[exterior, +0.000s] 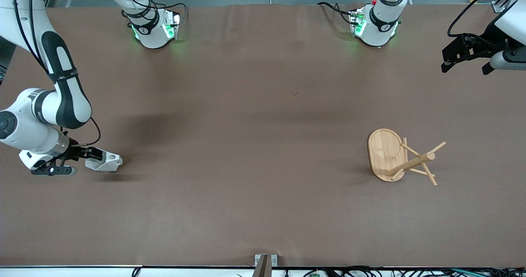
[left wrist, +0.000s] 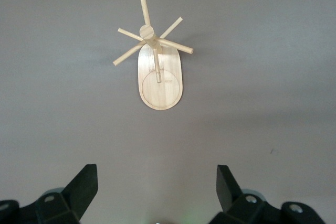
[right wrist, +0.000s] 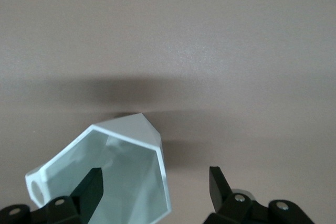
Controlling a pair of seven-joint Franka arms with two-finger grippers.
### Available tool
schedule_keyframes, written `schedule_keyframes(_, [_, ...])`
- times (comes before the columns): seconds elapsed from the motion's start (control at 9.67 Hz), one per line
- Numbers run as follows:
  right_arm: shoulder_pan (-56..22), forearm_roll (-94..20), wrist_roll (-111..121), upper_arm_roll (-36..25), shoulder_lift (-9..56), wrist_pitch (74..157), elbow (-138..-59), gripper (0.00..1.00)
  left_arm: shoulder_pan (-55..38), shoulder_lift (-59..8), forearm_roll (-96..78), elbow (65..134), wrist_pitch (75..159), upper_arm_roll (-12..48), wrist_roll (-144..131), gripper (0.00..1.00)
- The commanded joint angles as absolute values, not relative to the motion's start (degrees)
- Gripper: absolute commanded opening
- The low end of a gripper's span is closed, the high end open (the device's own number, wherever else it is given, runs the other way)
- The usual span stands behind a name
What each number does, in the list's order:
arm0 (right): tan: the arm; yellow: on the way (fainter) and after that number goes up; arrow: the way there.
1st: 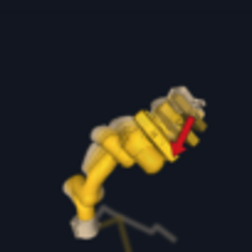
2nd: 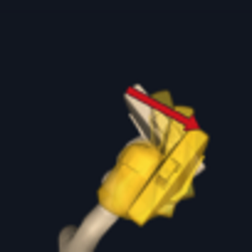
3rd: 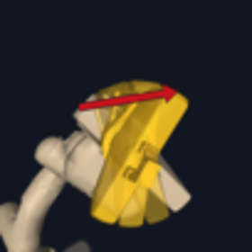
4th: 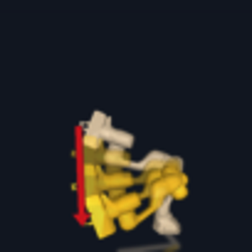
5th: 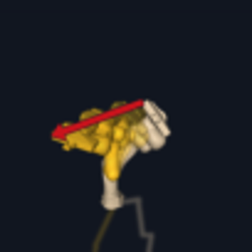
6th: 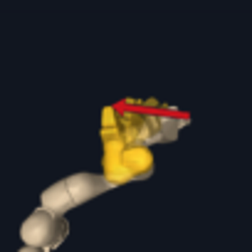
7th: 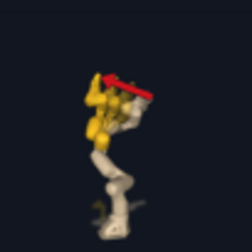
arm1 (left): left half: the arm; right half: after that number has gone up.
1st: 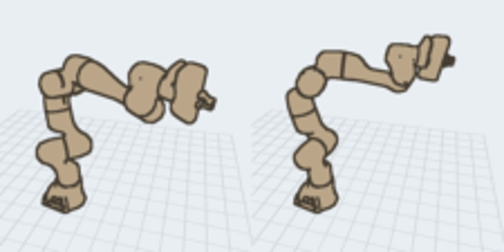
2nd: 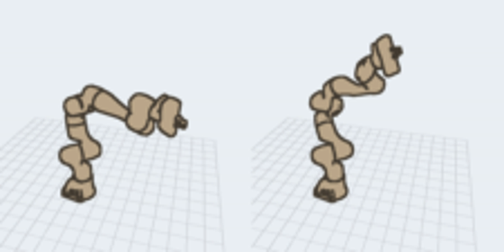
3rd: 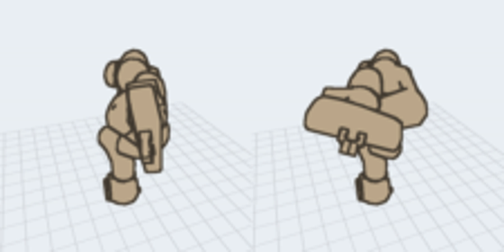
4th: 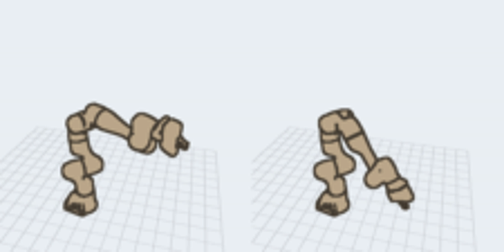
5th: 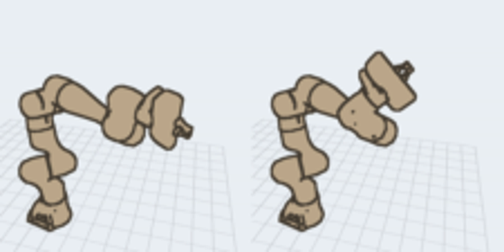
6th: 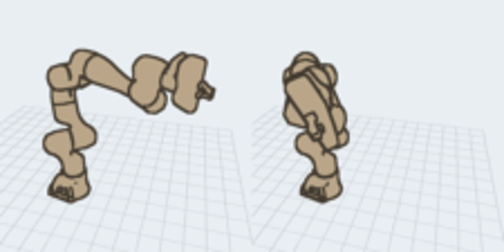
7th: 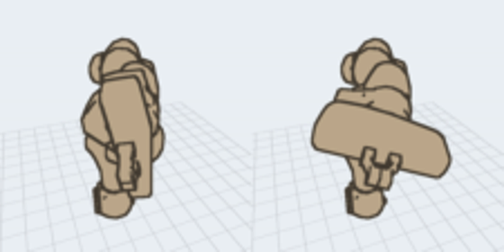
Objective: Hang cup on rack
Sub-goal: 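Close the right gripper on the white mug's body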
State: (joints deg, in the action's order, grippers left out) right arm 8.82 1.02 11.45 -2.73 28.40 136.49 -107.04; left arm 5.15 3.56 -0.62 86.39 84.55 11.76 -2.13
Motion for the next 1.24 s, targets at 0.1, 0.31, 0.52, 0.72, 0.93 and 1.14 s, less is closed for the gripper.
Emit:
schedule_keyframes(0.1, [9.1, 1.1, 12.0, -2.2, 31.3, 136.5, -104.1, 0.17, 5.4, 3.5, -0.3, 87.6, 83.8, 11.9, -1.3, 1.0])
schedule_keyframes(0.31, [8.9, 1.1, 12.0, -2.2, 31.2, 136.4, -103.8, 0.0, 5.4, 3.7, -0.3, 87.5, 82.4, 11.9, -1.3, 1.0])
schedule_keyframes(0.52, [8.7, 1.1, 11.7, -2.0, 29.8, 135.8, -103.5, 0.0, 5.4, 3.8, -0.2, 87.5, 82.4, 11.9, -1.3, 1.0])
schedule_keyframes(0.72, [8.6, 0.9, 11.6, -0.8, 26.1, 132.5, -103.6, 0.0, 5.4, 3.8, -0.2, 87.4, 82.3, 11.9, -1.3, 1.0])
schedule_keyframes(0.93, [8.4, -4.3, 11.6, 1.9, 22.3, 127.7, -103.6, 0.0, 5.4, 3.9, -0.2, 87.3, 82.3, 11.9, -1.4, 1.0])
schedule_keyframes(1.14, [7.7, -14.9, 11.4, 4.7, 19.4, 124.4, -103.5, 0.0, 5.4, 3.9, -0.2, 87.3, 82.3, 11.9, -1.3, 1.0])
